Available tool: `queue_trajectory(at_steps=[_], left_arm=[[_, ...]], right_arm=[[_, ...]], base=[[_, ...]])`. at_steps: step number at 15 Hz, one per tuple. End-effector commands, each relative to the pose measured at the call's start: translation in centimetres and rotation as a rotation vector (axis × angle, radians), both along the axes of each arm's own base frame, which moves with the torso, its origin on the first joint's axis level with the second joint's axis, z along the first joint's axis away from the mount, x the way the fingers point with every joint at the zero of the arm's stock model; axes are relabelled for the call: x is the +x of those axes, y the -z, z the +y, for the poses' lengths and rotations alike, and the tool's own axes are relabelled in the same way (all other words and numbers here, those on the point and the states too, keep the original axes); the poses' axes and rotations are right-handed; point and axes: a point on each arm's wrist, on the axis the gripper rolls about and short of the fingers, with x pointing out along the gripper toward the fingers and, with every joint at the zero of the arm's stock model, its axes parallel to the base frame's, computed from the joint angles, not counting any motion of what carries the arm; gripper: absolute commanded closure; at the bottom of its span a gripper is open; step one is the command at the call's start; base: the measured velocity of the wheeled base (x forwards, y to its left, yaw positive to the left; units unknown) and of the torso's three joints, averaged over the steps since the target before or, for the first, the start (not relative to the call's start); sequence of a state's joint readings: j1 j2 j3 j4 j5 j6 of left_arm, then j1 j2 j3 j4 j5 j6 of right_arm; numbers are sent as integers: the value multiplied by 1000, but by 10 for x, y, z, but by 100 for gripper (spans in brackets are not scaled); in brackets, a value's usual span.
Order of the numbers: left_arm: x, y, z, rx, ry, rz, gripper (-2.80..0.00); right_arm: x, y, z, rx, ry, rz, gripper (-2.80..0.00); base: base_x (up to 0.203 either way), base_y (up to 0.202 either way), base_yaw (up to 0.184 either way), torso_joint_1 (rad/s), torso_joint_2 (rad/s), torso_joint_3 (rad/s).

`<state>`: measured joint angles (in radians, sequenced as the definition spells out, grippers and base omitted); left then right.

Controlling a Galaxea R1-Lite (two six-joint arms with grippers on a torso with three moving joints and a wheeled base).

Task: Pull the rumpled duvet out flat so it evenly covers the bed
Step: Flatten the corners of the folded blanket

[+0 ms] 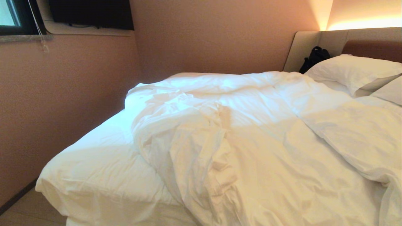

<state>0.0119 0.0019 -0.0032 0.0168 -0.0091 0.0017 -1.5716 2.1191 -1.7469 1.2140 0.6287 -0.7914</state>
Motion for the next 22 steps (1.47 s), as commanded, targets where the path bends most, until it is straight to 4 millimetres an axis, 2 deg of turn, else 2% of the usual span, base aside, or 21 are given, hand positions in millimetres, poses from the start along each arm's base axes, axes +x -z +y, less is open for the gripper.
queue_trajectory(at_steps=[1,4,6,11,13,15,19,22], left_arm=[[0,0,0,0,0,0,0],[0,0,0,0,0,0,0],[0,0,0,0,0,0,0],[0,0,0,0,0,0,0],[0,0,0,0,0,0,0],[0,0,0,0,0,0,0],[0,0,0,1,0,1,0],[0,0,0,3,0,1,0]], right_arm=[[-4,-3,14,8,-18,20,0],[-3,-17,39,-4,-26,27,0],[6,-39,63,-48,-51,9,0],[64,-83,135,8,-288,-136,0],[93,-99,174,66,-439,-170,0],[110,-113,208,129,-532,-174,0],[136,-129,253,386,-436,-27,0],[138,-133,271,398,-386,83,0]], base=[[0,0,0,0,0,0],[0,0,0,0,0,0],[0,0,0,0,0,0],[0,0,0,0,0,0],[0,0,0,0,0,0],[0,0,0,0,0,0],[0,0,0,0,0,0],[0,0,0,0,0,0]])
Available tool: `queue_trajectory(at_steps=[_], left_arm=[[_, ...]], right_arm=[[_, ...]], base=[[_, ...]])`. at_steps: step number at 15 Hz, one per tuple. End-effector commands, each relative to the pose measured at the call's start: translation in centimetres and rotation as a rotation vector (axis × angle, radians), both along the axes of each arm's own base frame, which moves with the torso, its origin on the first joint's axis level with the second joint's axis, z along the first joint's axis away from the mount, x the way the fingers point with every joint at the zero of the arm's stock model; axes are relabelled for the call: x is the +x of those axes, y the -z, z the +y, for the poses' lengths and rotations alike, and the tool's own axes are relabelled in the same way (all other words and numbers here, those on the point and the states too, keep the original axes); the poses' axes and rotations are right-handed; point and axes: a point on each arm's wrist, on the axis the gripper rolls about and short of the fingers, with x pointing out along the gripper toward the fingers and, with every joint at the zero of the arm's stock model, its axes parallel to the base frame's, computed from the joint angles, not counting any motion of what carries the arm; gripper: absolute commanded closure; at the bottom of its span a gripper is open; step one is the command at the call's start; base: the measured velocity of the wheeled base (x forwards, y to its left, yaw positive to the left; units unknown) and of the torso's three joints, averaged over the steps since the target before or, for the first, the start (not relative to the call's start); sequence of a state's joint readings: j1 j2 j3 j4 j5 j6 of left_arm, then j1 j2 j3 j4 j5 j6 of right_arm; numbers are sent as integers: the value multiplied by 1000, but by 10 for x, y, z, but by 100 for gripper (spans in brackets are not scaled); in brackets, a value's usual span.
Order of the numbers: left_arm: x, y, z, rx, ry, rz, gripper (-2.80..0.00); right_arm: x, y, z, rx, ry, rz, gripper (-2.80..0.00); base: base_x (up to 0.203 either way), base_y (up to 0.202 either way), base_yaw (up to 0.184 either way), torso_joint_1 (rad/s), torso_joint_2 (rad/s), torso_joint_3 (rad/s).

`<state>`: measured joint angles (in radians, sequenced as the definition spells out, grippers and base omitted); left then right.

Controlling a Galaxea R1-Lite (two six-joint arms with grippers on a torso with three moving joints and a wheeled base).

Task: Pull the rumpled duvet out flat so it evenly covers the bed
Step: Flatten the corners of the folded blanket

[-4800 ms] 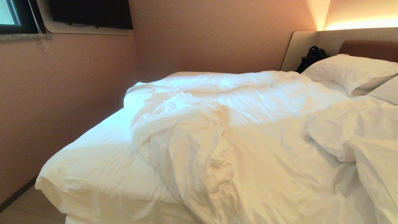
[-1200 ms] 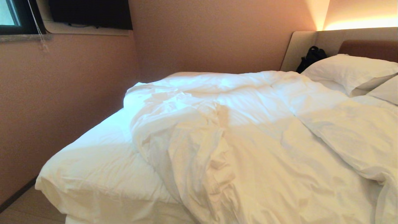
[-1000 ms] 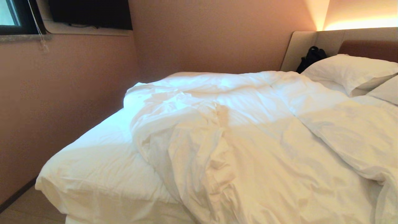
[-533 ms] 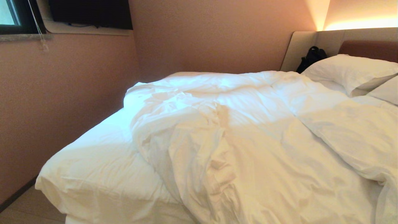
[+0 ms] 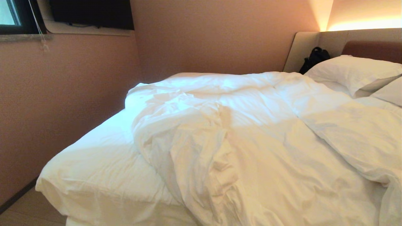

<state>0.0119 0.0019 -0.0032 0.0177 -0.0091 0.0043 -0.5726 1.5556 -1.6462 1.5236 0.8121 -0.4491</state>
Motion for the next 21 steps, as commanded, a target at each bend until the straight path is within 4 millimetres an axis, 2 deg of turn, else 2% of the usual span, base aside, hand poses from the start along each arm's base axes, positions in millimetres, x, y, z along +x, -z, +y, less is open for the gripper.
queue_trajectory(at_steps=[1,3,7,9,10,13,19,21], left_arm=[[0,0,0,0,0,0,0],[0,0,0,0,0,-1,0],[0,0,0,0,0,0,0],[0,0,0,0,0,0,0],[0,0,0,0,0,0,0],[0,0,0,-1,0,-1,0],[0,0,0,0,0,0,0],[0,0,0,0,0,0,0]], right_arm=[[-9,-4,14,146,318,328,0],[-28,-9,33,78,267,293,0],[-97,-10,73,-115,47,90,0],[-134,-3,87,-195,-50,-26,0],[-147,10,92,-220,-98,-45,0],[-163,47,97,-294,-168,-142,0],[-181,69,103,-377,-141,-347,0],[-189,82,106,-418,-130,-438,0]], base=[[0,0,0,0,0,0],[0,0,0,0,0,0],[0,0,0,0,0,0],[0,0,0,0,0,0],[0,0,0,0,0,0],[0,0,0,0,0,0],[0,0,0,0,0,0],[0,0,0,0,0,0]])
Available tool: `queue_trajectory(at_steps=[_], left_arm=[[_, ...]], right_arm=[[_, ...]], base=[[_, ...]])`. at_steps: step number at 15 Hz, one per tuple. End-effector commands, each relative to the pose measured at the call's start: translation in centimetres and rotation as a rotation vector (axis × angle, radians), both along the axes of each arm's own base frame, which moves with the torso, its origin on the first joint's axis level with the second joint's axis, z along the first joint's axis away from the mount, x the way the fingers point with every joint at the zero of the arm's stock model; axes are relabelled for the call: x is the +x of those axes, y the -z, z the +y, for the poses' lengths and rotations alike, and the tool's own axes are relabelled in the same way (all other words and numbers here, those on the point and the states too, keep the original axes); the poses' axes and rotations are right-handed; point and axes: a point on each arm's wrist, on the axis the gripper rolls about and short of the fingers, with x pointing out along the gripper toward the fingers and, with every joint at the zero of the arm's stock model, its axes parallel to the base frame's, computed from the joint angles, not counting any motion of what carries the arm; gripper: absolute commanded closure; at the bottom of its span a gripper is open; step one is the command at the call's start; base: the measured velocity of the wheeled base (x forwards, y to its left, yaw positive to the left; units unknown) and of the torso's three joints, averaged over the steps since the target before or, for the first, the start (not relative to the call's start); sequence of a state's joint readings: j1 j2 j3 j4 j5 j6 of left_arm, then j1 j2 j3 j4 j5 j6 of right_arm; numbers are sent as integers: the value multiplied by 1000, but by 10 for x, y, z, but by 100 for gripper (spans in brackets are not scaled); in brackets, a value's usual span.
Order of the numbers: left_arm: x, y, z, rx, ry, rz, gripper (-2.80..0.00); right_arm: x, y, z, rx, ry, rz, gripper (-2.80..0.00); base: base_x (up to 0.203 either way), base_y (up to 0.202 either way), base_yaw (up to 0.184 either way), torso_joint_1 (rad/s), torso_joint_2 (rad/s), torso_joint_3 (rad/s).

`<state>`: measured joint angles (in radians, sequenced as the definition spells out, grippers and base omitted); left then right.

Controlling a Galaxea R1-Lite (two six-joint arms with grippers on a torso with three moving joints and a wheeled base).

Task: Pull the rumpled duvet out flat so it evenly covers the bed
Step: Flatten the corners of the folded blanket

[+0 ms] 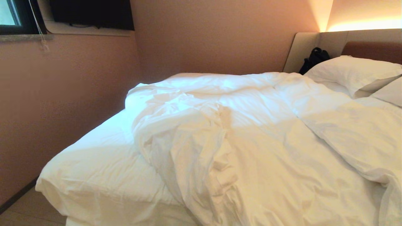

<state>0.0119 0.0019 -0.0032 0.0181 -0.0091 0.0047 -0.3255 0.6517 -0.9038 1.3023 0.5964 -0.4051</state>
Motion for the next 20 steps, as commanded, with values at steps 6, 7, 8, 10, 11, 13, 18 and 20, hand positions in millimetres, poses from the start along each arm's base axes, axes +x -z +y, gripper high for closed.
queue_trajectory(at_steps=[6,7,8,10,11,13,18,20], left_arm=[[0,0,0,1,0,0,0],[0,0,0,1,0,-1,0],[0,0,0,1,0,-1,0],[0,0,0,1,0,0,0],[0,0,0,1,0,-1,0],[0,0,0,1,0,-1,0],[0,0,0,0,0,0,0],[0,0,0,0,0,0,0]], right_arm=[[-8,20,-1,-60,-3,-425,0],[-12,20,-1,-33,-4,-446,0],[-17,21,-2,-9,-13,-463,0],[-23,25,-4,-1,-31,-483,0],[-28,28,-5,-10,-38,-503,0],[-33,36,-9,-41,-20,-511,0],[-19,33,-21,-51,242,-799,0],[-9,39,-24,-26,378,-865,0]], base=[[0,0,0,0,0,0],[0,0,0,0,0,0],[0,0,0,0,0,0],[0,0,0,0,0,0],[0,0,0,0,0,0],[0,0,0,0,0,0],[0,0,0,0,0,0],[0,0,0,0,0,0]])
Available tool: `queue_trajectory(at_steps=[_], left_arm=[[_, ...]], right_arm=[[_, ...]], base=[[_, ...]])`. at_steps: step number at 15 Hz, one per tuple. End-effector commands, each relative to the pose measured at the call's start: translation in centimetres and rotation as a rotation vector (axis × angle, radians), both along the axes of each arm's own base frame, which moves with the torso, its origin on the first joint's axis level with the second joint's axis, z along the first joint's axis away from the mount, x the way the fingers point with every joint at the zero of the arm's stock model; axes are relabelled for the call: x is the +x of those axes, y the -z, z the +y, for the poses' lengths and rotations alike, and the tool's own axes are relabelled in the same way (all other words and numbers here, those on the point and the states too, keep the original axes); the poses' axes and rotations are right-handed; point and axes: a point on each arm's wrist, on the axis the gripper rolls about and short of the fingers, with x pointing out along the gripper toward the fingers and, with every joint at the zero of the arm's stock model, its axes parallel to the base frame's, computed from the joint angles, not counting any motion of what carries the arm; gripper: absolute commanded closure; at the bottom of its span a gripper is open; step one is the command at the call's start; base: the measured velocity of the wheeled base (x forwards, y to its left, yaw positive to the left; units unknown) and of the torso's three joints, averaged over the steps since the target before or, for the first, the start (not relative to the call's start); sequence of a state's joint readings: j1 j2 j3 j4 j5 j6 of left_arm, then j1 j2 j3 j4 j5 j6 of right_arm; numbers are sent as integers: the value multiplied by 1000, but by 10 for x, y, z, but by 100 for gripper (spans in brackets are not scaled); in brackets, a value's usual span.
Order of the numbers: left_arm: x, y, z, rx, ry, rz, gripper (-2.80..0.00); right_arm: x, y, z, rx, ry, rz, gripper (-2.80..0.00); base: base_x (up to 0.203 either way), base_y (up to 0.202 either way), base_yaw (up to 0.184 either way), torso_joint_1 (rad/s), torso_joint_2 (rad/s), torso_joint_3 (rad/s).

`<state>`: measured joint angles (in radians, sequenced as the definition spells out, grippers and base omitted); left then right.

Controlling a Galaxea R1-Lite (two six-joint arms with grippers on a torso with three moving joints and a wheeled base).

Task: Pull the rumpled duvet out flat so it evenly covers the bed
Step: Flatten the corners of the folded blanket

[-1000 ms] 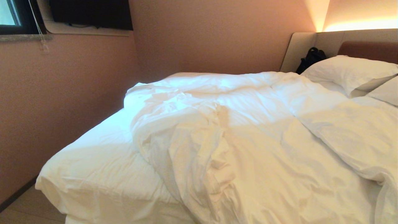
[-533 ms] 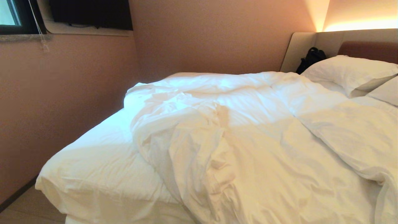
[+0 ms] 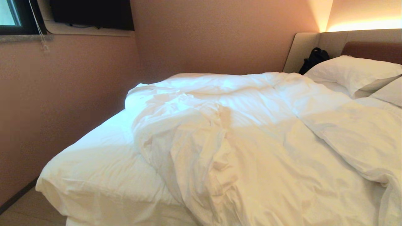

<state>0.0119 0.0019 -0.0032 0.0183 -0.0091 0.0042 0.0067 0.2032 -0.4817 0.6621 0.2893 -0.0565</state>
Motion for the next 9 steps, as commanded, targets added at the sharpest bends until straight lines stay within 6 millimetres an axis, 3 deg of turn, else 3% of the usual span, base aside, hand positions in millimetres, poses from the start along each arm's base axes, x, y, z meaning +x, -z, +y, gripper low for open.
queue_trajectory(at_steps=[1,6,9], left_arm=[[0,0,0,0,0,0,0],[0,0,0,0,0,0,0],[0,0,0,0,0,0,0]], right_arm=[[11,-31,-6,66,276,-407,0],[-4,-52,-7,61,292,-575,0],[-9,-62,-6,-27,247,-724,0]], base=[[0,0,0,0,0,0],[0,0,0,0,0,0],[0,0,0,0,0,0]])
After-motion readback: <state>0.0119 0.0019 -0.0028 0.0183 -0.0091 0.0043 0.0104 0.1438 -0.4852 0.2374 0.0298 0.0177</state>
